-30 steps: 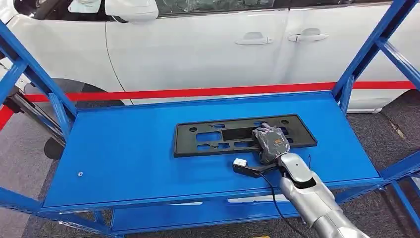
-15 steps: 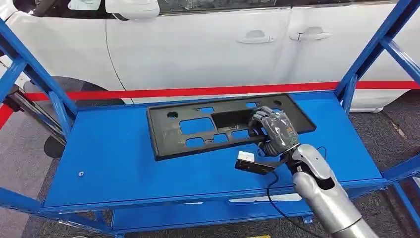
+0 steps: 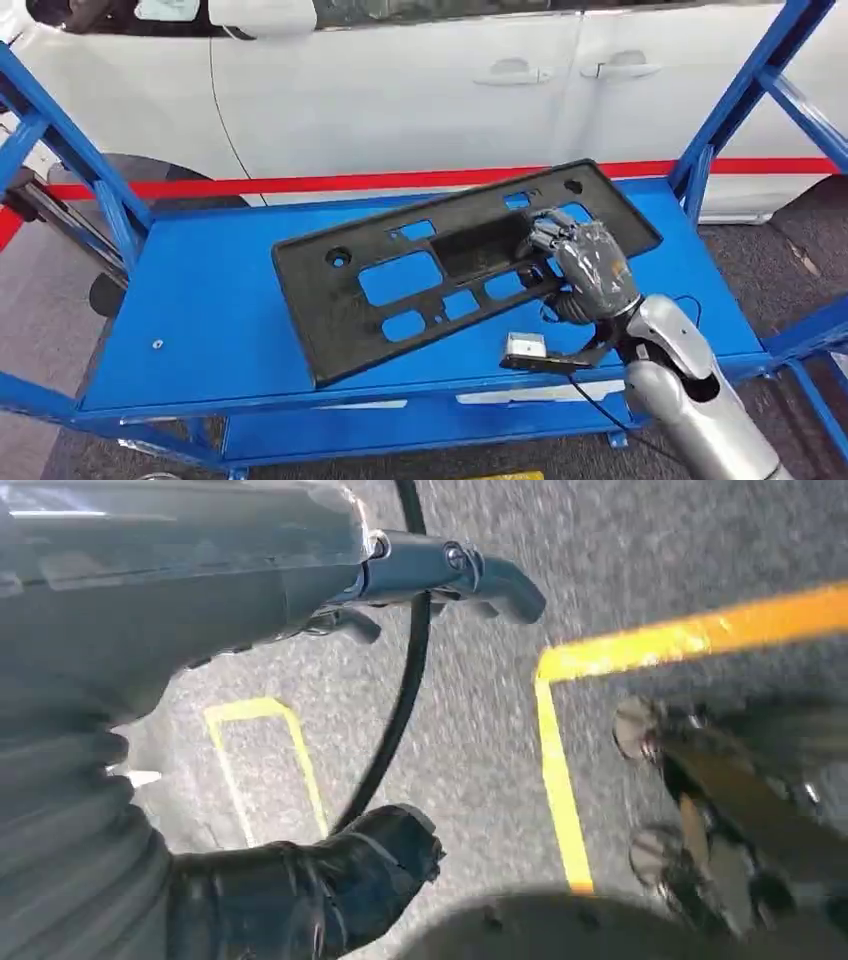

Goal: Take the parts from the cabinet and place them on the table.

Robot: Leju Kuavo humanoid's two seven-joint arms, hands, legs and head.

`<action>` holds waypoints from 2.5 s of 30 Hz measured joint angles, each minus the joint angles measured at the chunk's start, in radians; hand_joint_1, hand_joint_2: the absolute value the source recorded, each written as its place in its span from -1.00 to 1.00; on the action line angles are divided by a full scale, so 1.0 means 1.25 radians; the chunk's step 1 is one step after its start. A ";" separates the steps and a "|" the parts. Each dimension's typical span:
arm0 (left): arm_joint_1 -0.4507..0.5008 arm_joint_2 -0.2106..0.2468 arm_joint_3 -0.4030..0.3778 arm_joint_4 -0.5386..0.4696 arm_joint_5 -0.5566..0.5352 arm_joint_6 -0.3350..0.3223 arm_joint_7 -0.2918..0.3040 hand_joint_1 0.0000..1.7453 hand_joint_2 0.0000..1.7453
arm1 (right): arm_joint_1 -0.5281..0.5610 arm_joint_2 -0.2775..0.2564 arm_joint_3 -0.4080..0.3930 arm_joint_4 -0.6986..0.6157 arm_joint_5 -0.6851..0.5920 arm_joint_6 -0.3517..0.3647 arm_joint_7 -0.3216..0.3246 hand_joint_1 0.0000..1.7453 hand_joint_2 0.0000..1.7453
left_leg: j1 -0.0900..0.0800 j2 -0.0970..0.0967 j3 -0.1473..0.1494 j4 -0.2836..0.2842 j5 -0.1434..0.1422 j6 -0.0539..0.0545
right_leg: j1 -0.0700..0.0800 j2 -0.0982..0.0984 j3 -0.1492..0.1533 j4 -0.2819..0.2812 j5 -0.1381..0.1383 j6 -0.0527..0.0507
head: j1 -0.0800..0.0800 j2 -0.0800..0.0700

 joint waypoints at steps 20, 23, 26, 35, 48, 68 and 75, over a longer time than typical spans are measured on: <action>-0.003 -0.001 0.000 0.001 -0.001 -0.012 -0.002 -1.00 1.00 | 0.030 -0.026 0.020 -0.100 -0.106 0.062 -0.071 1.00 1.00 | -0.014 0.005 0.020 -0.032 0.008 0.041 | 0.014 -0.011 -0.088 0.098 -0.063 -0.003 | 0.001 0.000; -0.003 -0.001 0.000 0.001 -0.002 -0.013 -0.003 -1.00 1.00 | 0.038 -0.026 0.029 -0.117 -0.115 0.069 -0.076 1.00 1.00 | -0.015 -0.019 -0.018 -0.026 0.032 0.039 | 0.012 -0.008 -0.103 0.219 -0.106 0.002 | 0.001 0.000; -0.002 -0.001 0.000 0.001 -0.002 -0.015 -0.004 -1.00 1.00 | 0.038 -0.029 0.041 -0.136 -0.114 0.073 -0.076 1.00 1.00 | -0.011 -0.046 -0.056 -0.009 0.048 0.030 | 0.006 0.005 0.008 0.085 -0.034 0.004 | 0.001 0.000; -0.002 -0.001 0.000 0.001 -0.002 -0.016 -0.008 -1.00 1.00 | 0.037 -0.037 0.049 -0.147 -0.114 0.072 -0.068 1.00 1.00 | -0.009 -0.087 -0.082 0.002 0.078 0.003 | 0.012 0.043 0.067 -0.015 -0.049 -0.012 | 0.001 0.000; 0.001 0.009 0.000 0.002 -0.002 -0.025 -0.010 -1.00 1.00 | 0.018 -0.021 0.063 -0.145 -0.105 0.074 -0.024 1.00 1.00 | -0.017 0.031 0.039 -0.024 -0.025 0.016 | 0.012 -0.125 -0.034 -0.019 0.064 -0.006 | 0.000 0.000; 0.001 0.053 0.016 0.003 -0.002 -0.063 0.002 -1.00 1.00 | -0.148 0.155 0.229 0.007 -0.100 0.024 0.055 1.00 1.00 | -0.010 -0.013 -0.141 0.086 -0.014 -0.009 | 0.017 -0.008 0.053 -0.067 0.010 -0.054 | -0.003 0.000; -0.002 0.052 0.016 0.003 -0.004 -0.057 -0.008 -1.00 1.00 | -0.136 0.144 0.228 0.003 -0.101 0.018 0.059 1.00 1.00 | 0.024 0.051 0.011 0.037 -0.002 -0.052 | 0.013 -0.084 -0.035 -0.031 0.054 -0.027 | -0.003 0.000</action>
